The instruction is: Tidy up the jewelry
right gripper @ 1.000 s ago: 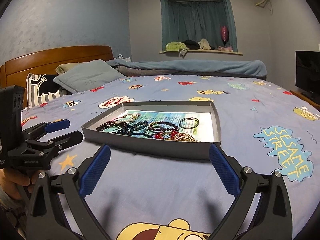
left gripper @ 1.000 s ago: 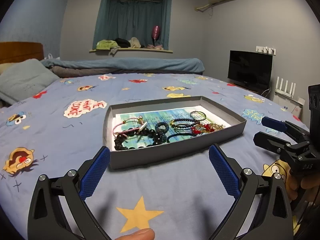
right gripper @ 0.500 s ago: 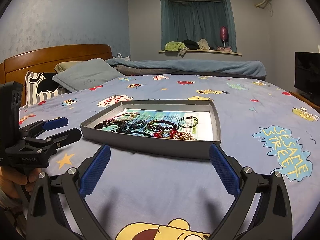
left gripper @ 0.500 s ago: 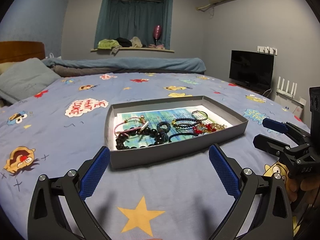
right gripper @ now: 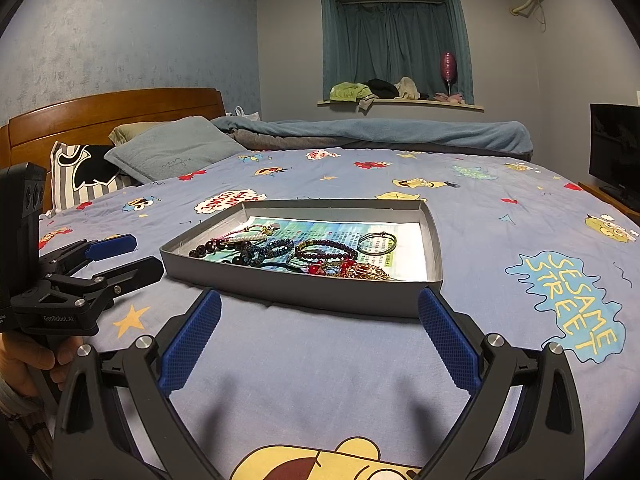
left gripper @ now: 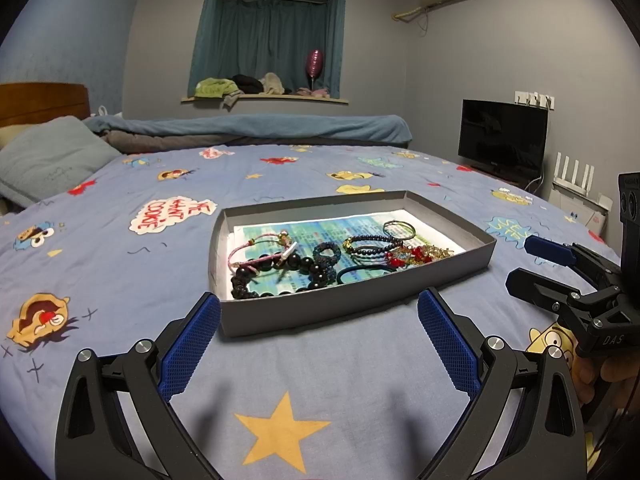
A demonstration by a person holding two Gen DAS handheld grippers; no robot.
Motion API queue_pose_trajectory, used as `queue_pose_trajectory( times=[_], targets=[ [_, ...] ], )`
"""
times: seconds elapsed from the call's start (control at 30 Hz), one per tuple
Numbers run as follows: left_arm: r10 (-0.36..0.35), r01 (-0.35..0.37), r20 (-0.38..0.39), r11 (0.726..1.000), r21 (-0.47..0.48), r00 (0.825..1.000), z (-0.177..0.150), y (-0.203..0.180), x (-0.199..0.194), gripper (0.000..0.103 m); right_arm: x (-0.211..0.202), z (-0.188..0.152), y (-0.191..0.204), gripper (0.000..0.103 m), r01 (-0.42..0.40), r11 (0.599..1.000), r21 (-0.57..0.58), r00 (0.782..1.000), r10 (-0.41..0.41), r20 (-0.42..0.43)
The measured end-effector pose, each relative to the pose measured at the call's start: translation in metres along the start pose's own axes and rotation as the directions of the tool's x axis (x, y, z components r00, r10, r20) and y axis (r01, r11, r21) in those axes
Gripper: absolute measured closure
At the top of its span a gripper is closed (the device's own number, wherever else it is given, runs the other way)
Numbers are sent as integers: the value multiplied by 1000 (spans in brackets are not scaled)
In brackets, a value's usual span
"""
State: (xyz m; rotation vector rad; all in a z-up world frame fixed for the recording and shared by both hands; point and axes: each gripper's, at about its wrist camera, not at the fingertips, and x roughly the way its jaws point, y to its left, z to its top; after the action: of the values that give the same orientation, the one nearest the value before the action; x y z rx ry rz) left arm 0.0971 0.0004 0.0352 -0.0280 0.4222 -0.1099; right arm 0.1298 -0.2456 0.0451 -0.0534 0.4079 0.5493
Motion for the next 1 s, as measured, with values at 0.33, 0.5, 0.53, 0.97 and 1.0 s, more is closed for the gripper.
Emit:
queue_pose_trajectory(
  times=[0.33,0.5,0.53,0.97,1.0],
  targets=[
    [-1,1,0,1000,2,1000,-1,-1,1,5,0,0,1,6,1,1000,2,1000,-1,2],
    [2,-2,-5,1000,3,1000,-3,-2,2,5,0,0,1,6,0,1000,1,1000,0,2],
    [1,-1,-5,1000,4,1000,-3,-2,2,5,0,0,1,6,0,1000,0,1000,0,2],
    [2,-2,-7,1000,4,1000,-3,-1,3,5,1,0,1,6,1,1000,1,1000,-1,-2],
    [1,-1,-7,1000,4,1000,-2,-1,3,5,1,0,1,6,1,1000,1,1000,-1,-2]
  ],
)
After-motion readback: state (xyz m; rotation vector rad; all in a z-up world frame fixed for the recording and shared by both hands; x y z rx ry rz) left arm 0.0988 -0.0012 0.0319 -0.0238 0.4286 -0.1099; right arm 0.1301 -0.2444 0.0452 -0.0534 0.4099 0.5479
